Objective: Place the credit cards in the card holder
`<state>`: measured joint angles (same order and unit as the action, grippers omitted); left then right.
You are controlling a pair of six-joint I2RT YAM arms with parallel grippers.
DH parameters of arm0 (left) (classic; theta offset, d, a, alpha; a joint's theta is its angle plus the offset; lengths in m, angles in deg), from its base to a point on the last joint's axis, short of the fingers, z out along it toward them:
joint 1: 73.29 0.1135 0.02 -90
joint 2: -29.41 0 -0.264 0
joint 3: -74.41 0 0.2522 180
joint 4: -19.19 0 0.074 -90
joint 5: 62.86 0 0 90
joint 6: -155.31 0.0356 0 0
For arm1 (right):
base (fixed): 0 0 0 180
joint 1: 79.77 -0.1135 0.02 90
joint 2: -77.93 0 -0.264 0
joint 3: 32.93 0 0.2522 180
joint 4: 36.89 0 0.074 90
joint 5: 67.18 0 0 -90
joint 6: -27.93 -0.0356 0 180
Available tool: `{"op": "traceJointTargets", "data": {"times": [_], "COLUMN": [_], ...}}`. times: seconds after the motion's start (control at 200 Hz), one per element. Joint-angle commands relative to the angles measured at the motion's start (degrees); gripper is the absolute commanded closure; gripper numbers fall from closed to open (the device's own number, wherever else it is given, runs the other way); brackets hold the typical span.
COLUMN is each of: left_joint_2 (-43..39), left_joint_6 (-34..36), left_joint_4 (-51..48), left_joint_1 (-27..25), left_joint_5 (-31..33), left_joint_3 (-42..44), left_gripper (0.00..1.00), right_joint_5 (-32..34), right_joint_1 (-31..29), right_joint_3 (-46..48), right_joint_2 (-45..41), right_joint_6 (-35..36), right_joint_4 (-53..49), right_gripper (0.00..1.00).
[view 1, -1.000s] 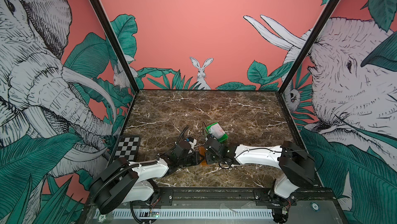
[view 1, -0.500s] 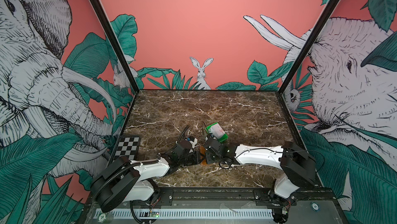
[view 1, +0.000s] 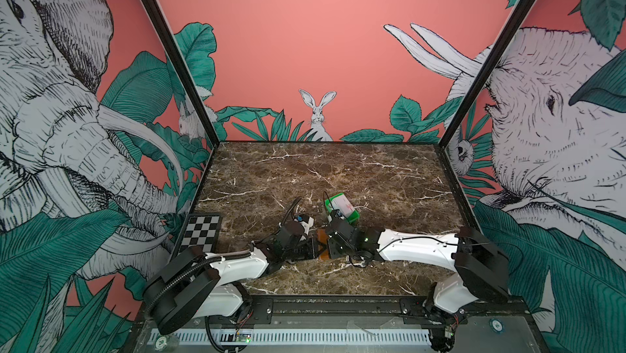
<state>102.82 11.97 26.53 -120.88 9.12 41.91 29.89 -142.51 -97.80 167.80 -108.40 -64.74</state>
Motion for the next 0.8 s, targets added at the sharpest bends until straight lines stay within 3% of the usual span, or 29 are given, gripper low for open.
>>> {"op": "traceJointTargets", "data": {"times": [0.0,0.39,0.625,0.79], "left_joint_2": [-0.65,-0.7,0.64,0.86], "left_joint_6": [-0.05,-0.89,-2.09,-2.29], "left_joint_4": [-5.62,-5.33,-4.94,-6.7], "left_joint_1": [0.13,0.09,0.13,0.13], "left_joint_5": [2.39,2.71,2.29,2.53], "left_joint_3": [0.57,1.26,0.81,-0.21], "left_gripper": [1.0,1.0,0.86,0.66], "right_joint_5": [6.2,4.54,5.04,5.77], "right_joint_1": [0.79,0.85,0.8,0.8], "right_joint_3": [1.23,3.04,3.21,3.56], "right_joint_2": [-1.78,-3.51,-5.32,-7.52], "right_joint_6": [-0.67,-1.84,-1.4,-0.96], "right_joint_4": [-3.59,-0.69,-1.75,-3.68], "right_gripper": [1.0,1.0,1.0,1.0]}}
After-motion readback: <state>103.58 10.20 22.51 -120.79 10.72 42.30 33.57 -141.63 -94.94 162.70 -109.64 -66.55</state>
